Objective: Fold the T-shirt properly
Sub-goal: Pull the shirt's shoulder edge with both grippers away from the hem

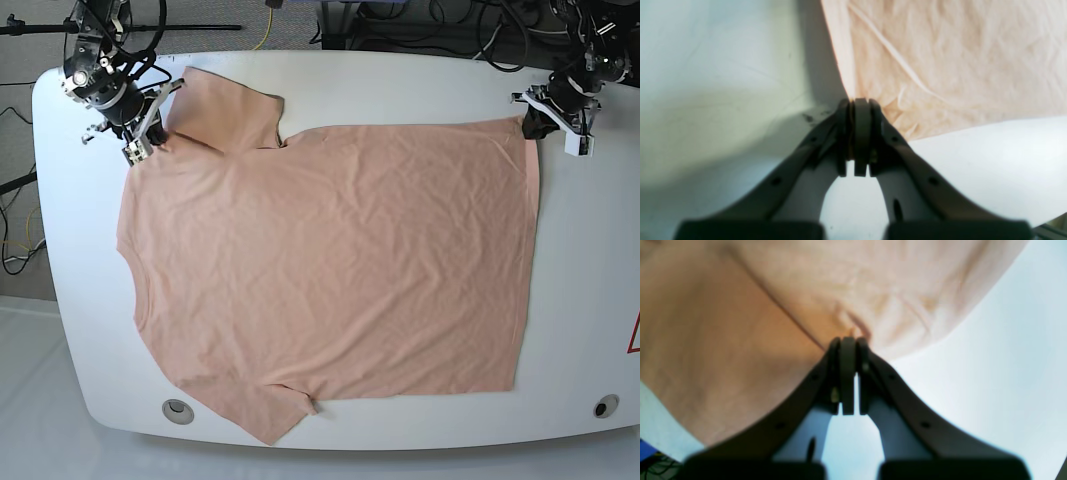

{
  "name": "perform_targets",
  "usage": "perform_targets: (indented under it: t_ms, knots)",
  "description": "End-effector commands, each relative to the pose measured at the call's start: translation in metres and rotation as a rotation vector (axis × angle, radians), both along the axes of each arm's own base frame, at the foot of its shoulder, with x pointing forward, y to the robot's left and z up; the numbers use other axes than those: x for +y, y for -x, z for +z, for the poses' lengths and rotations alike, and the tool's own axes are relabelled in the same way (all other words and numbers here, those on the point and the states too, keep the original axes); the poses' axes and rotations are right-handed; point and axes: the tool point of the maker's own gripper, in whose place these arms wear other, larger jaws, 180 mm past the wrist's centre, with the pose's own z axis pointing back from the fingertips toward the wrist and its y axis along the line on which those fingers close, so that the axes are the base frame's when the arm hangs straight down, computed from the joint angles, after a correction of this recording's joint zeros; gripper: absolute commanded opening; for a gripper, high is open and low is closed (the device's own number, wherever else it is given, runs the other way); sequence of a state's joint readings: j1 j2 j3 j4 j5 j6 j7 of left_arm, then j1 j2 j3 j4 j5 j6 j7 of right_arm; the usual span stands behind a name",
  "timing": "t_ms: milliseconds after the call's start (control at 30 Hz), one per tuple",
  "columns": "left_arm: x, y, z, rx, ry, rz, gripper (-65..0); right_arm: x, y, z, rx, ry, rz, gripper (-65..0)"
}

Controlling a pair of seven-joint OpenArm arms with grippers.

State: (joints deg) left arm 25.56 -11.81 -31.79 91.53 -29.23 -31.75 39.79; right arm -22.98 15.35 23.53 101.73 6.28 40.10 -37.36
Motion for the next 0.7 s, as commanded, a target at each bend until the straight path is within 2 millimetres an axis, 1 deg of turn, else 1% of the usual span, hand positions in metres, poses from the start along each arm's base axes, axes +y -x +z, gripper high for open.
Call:
perform_targets:
  t_ms: [0, 167, 300, 367, 567, 633, 667]
  knots:
    - [0.004, -0.001, 0.006, -0.017, -0.017, -0.004, -65.0, -0.001, -0.015, 0.011, -0.063, -0.004, 0.013, -65.0]
    - [0.006, -0.002, 0.007, -0.022, -0.017, 0.0, -65.0, -0.001, -0.017, 0.007, -0.067, -0.017, 0.012, -65.0]
    - [0.005, -0.001, 0.009, -0.027, -0.02, -0.003, -65.0, -0.001, -0.021, 0.012, -0.086, -0.016, 0.014, -65.0]
    - [0.009, 0.003, 0.006, -0.006, -0.033, 0.003, -65.0, -0.003, -0.022, 0.013, -0.088, -0.011, 0.011, -65.0]
    - [0.007, 0.004, 0.012, -0.015, -0.05, -0.014, -65.0, -0.002, -0.026, 0.019, -0.108, -0.003, 0.009, -65.0]
    - [0.007, 0.006, 0.013, -0.012, -0.057, -0.018, -65.0, 0.0, -0.024, 0.019, -0.105, 0.0, 0.01, -65.0]
    - [0.006, 0.01, 0.014, -0.008, -0.064, -0.025, -65.0, 0.003, -0.019, 0.019, -0.092, 0.0, 0.013, -65.0]
